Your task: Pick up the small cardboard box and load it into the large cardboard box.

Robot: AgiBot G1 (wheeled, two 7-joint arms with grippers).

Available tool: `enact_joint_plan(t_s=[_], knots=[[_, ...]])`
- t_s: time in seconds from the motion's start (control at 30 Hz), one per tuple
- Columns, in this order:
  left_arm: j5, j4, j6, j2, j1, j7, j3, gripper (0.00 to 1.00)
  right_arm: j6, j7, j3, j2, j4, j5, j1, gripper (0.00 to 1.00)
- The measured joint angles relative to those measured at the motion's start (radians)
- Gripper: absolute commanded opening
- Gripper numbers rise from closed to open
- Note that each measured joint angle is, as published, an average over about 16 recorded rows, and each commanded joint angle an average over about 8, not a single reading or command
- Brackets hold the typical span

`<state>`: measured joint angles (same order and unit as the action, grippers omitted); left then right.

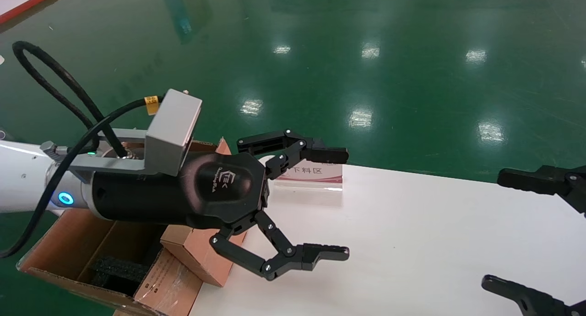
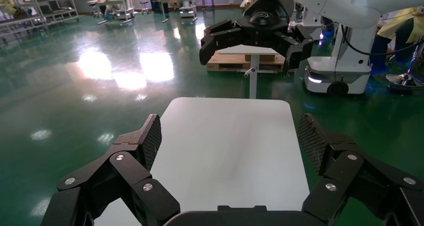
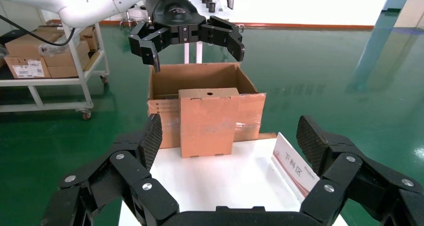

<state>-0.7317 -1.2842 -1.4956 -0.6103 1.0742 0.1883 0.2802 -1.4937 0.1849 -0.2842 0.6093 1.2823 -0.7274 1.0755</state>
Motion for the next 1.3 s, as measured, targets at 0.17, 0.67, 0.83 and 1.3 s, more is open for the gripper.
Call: enact_joint_plan(t_s=[0.17,0.67,0.83,1.3], knots=[[-0.011,-0.007,0.002,0.003,0.004,0.009,0.006,1.00,0.000,0.000,0.000,0.000,0.000,0.000,0.000,1.00],[-0.256,-0.044,0.003,0.020,0.139,0.178,0.120,1.00,0.000,-0.001,-0.001,0.000,-0.001,0.001,0.001,1.00],[-0.442,-0.051,-0.024,0.010,0.257,0.289,0.208,1.00,0.000,-0.001,-0.002,0.000,-0.001,0.001,0.001,1.00],[-0.804,-0.038,-0.093,-0.044,0.621,0.598,0.569,1.00,0.000,-0.001,-0.002,-0.001,-0.001,0.002,0.001,1.00]])
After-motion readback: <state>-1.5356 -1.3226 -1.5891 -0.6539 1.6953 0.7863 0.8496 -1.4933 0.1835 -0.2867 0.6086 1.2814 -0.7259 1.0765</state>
